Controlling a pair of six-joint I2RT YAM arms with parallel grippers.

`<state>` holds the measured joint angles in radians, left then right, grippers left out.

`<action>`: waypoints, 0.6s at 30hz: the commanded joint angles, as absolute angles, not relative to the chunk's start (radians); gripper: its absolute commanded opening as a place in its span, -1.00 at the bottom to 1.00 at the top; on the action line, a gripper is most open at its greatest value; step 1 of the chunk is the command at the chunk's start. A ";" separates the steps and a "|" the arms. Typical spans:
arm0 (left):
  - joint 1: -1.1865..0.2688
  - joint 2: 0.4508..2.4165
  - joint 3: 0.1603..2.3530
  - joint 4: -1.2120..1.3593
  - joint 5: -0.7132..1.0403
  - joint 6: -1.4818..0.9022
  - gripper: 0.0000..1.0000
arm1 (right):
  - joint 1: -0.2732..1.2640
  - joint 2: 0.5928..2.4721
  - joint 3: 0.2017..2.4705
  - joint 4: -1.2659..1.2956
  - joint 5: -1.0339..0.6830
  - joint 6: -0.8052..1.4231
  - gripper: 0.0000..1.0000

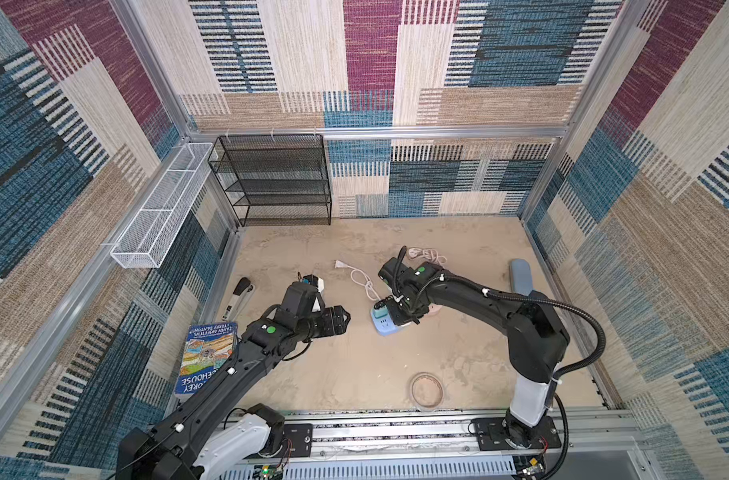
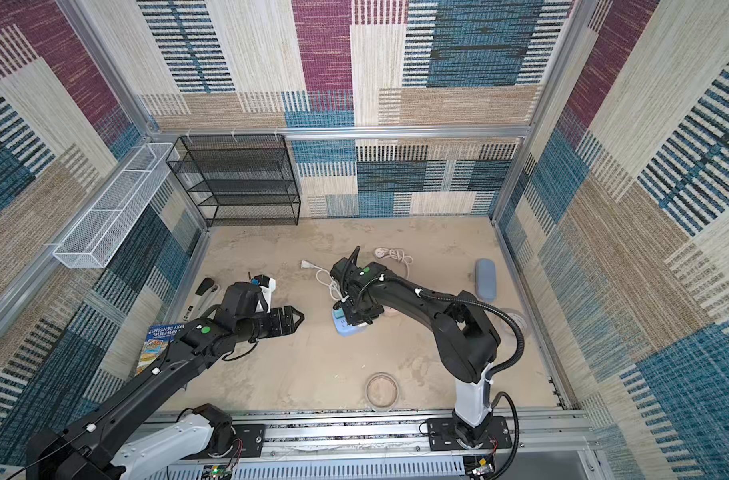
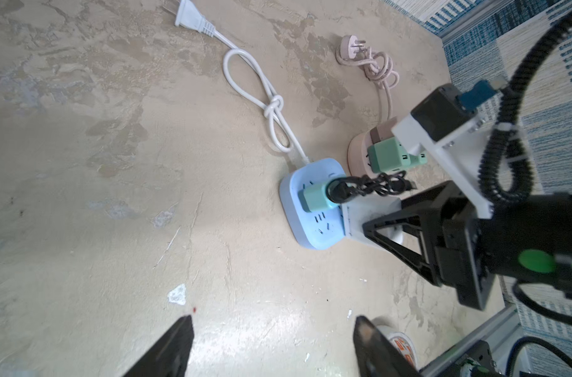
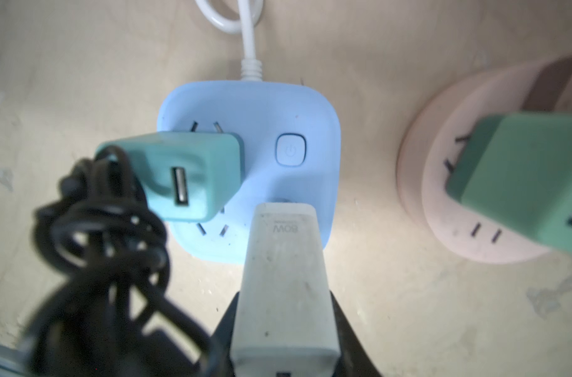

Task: Insert the plug
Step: 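Press the white charger down into the light-blue strip socket with the right gripper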

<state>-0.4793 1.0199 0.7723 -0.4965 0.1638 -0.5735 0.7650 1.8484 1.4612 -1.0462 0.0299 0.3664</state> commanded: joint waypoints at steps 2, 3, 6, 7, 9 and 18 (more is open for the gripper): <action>-0.478 1.042 0.770 -0.441 0.194 -0.580 0.63 | 0.765 1.839 1.490 -1.149 0.033 0.394 -1.00; -0.479 1.053 0.770 -0.435 0.200 -0.578 0.63 | 0.765 1.845 1.500 -1.145 0.030 0.389 -1.00; -0.480 1.083 0.775 -0.418 0.214 -0.574 0.63 | 0.765 1.875 1.520 -1.132 0.026 0.370 -1.00; -0.480 1.093 0.775 -0.412 0.223 -0.574 0.62 | 0.764 1.889 1.526 -1.128 0.025 0.363 -1.00; -0.482 1.111 0.775 -0.402 0.236 -0.571 0.62 | 0.760 1.920 1.543 -1.126 0.015 0.352 -1.00; -0.492 1.186 0.807 -0.379 0.229 -0.527 0.68 | 0.756 2.010 1.637 -1.143 -0.036 0.307 -1.00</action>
